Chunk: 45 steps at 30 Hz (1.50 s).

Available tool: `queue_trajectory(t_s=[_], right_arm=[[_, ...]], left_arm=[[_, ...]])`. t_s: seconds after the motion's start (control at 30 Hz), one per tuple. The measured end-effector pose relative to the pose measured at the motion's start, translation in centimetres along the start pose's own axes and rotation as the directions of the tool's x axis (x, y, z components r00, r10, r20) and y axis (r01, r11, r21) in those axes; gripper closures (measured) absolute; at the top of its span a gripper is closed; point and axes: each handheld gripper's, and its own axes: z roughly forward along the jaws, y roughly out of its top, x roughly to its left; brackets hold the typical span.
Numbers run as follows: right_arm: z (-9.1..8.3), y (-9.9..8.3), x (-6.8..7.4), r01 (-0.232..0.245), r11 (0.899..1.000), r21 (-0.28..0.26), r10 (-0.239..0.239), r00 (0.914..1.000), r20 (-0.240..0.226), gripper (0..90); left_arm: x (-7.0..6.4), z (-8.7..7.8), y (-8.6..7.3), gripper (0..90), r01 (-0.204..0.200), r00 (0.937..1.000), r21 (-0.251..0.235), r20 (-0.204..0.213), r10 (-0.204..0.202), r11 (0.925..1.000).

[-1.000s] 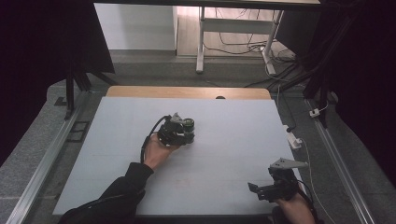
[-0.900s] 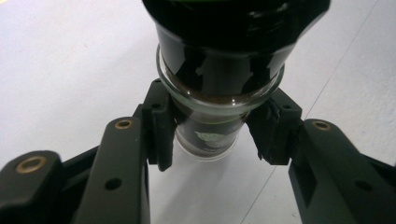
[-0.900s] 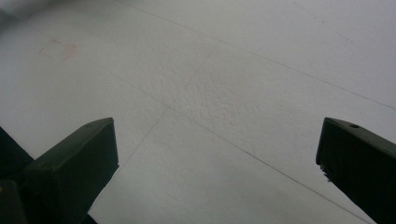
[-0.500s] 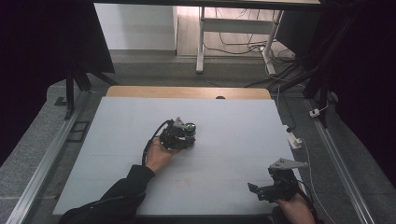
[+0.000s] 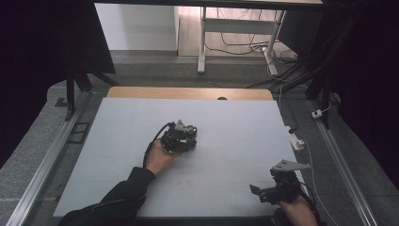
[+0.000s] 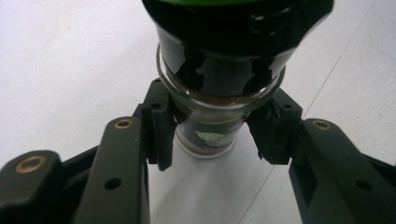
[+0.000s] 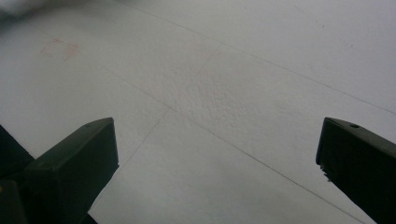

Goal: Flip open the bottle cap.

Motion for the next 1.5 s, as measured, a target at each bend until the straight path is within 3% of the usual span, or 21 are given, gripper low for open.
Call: queue_trajectory(t_s=[0.4,0.7,1.13,1.37,1.5], right_arm=[[-0.3,0.0,0.1,0.002,0.999,-0.035,-0.002,0.9999,0.010,0.0],[-0.3,0.5,0.8,0.033,0.998,-0.059,-0.033,0.9994,-0.005,0.0],[0.5,2.5,2.0,0.071,0.993,-0.091,-0.078,0.9943,-0.073,0.0],[1.9,4.0,2.8,0.096,0.990,-0.100,-0.110,0.9841,-0.140,0.0],[2.7,5.1,3.2,0.122,0.986,-0.109,-0.138,0.9782,-0.155,0.0]], left_arm=[[0.0,0.0,-0.2,53.5,-0.001,1.0000,-0.011,0.002,0.001,0.9999],[0.0,0.1,-0.3,53.6,-0.004,1.0000,-0.019,-0.003,0.004,0.9998],[0.0,0.1,-0.3,53.8,-0.010,0.9999,-0.019,-0.003,0.010,0.9998],[0.0,0.1,-0.4,53.8,-0.012,0.9999,-0.021,-0.002,0.012,0.9997],[0.0,0.1,-0.4,53.8,-0.015,0.9999,-0.022,0.000,0.015,0.9996]])
